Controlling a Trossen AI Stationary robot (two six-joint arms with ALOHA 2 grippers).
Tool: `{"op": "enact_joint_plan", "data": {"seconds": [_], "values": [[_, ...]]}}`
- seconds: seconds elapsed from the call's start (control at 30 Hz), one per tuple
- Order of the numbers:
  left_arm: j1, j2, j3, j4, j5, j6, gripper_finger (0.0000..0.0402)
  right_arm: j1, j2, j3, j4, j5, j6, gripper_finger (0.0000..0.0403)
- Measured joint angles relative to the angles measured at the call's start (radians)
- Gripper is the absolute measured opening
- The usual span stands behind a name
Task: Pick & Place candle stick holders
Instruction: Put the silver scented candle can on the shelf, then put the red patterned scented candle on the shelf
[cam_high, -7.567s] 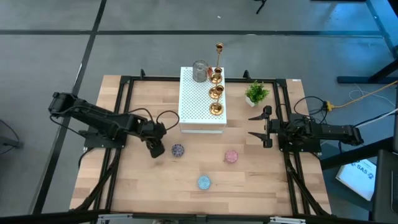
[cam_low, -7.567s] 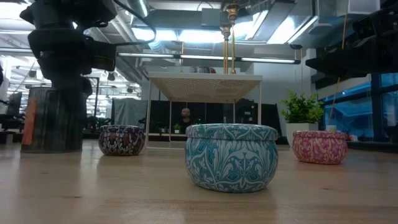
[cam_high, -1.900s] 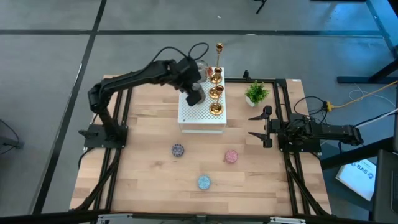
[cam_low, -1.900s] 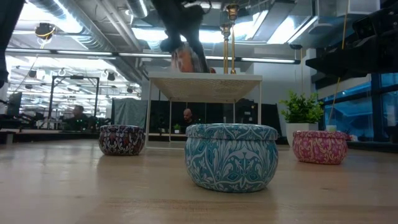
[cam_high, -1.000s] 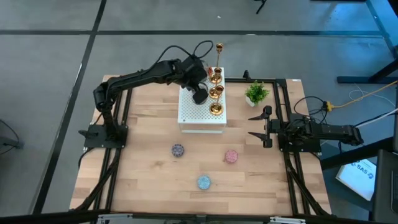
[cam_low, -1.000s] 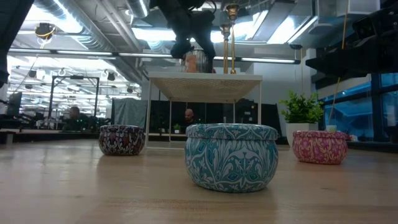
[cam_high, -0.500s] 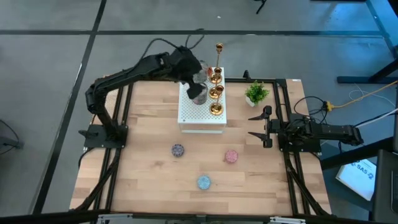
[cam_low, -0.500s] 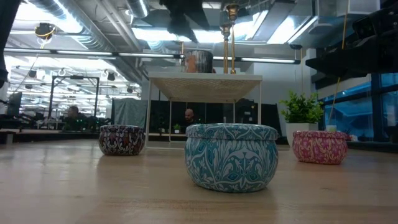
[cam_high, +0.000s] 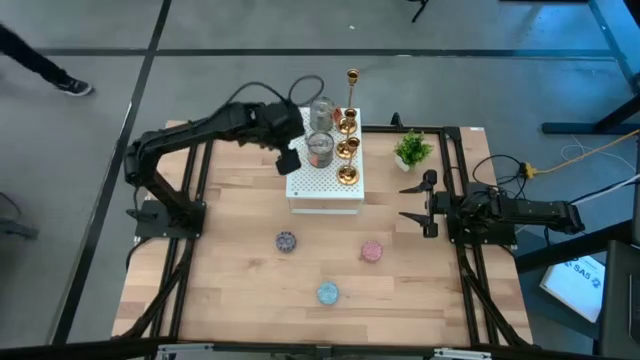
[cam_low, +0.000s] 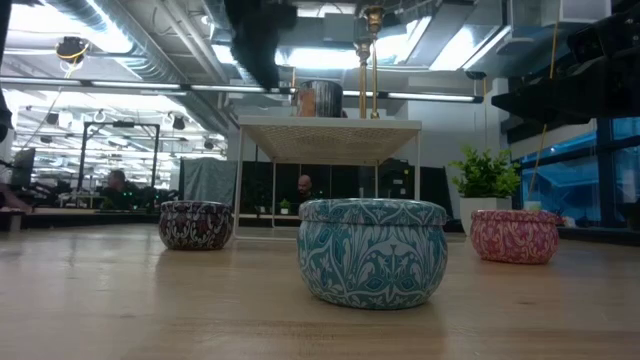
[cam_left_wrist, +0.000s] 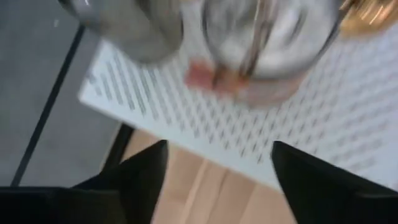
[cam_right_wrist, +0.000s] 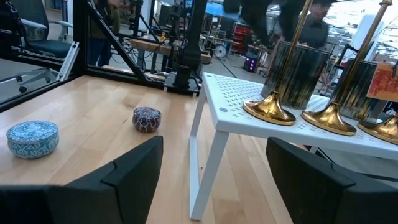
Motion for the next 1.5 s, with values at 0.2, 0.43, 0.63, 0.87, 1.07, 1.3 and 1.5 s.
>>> {"op": "enact_joint_plan", "data": {"seconds": [0.2, 0.43, 0.63, 0.87, 1.07, 1.3, 1.5], "values": [[0.0, -0.002, -0.203, 0.149, 0.03, 0.005, 0.0149, 0.0, 0.0, 0.0, 0.0, 0.0, 0.0, 0.0291], [0.0, -0.002, -0.322, 0.398, 0.032, 0.068, 0.0025, 0.0, 0.0, 0.0, 0.0, 0.0, 0.0, 0.0291], [0.015, -0.001, -0.335, 0.484, 0.03, 0.08, 0.0005, 0.0, 0.0, 0.0, 0.0, 0.0, 0.0, 0.0291], [0.038, 0.0, -0.335, 0.578, 0.083, 0.08, 0.0003, 0.0, 0.0, 0.0, 0.0, 0.0, 0.0, 0.0291], [0.042, 0.0, -0.335, 0.591, 0.098, 0.08, 0.0002, 0.0, 0.0, 0.0, 0.0, 0.0, 0.0, 0.0291], [0.036, -0.028, -0.335, 0.39, 0.079, 0.046, 0.0008, 0.0, 0.0, 0.0, 0.0, 0.0, 0.0, 0.0291], [-0.089, -0.107, -0.335, 0.161, 0.003, -0.091, 0.0002, 0.0, 0.0, 0.0, 0.0, 0.0, 0.0, 0.0291]]}}
